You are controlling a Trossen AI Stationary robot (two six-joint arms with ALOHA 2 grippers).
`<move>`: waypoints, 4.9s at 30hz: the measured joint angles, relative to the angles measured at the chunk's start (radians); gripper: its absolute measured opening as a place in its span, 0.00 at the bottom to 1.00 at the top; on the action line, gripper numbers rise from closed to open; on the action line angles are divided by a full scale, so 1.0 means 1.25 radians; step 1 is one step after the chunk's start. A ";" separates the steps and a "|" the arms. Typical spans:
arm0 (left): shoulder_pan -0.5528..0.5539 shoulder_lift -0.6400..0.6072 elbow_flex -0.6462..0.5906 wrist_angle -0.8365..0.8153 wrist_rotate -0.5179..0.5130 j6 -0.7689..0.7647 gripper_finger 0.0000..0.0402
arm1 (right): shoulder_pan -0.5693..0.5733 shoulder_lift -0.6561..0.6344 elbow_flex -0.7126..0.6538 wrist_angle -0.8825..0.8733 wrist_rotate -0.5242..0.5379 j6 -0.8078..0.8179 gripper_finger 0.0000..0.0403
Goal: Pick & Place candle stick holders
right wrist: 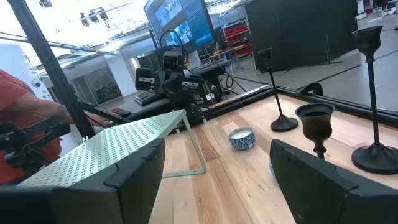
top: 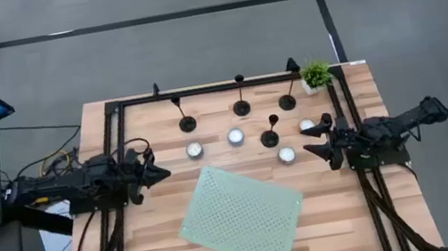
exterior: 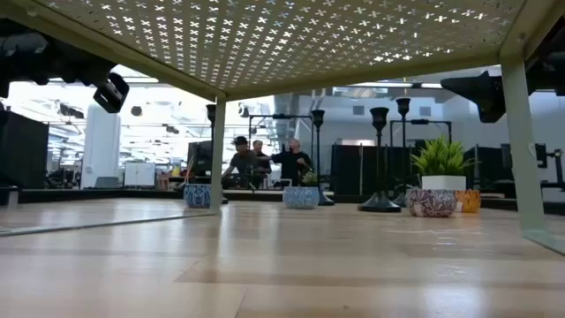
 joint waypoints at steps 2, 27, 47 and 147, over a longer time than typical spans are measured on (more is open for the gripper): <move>0.000 0.000 0.000 0.000 0.000 0.000 0.04 | 0.000 0.000 0.000 0.000 0.000 0.000 0.70; 0.000 0.000 0.000 0.000 0.000 0.000 0.04 | 0.000 0.000 0.000 0.000 0.000 0.000 0.70; 0.000 0.000 0.000 0.004 0.000 -0.002 0.04 | 0.000 0.000 0.000 0.000 0.000 0.000 0.70; 0.000 0.160 0.000 0.572 -0.324 -0.072 0.02 | -0.547 0.546 0.258 -0.107 0.114 0.025 0.70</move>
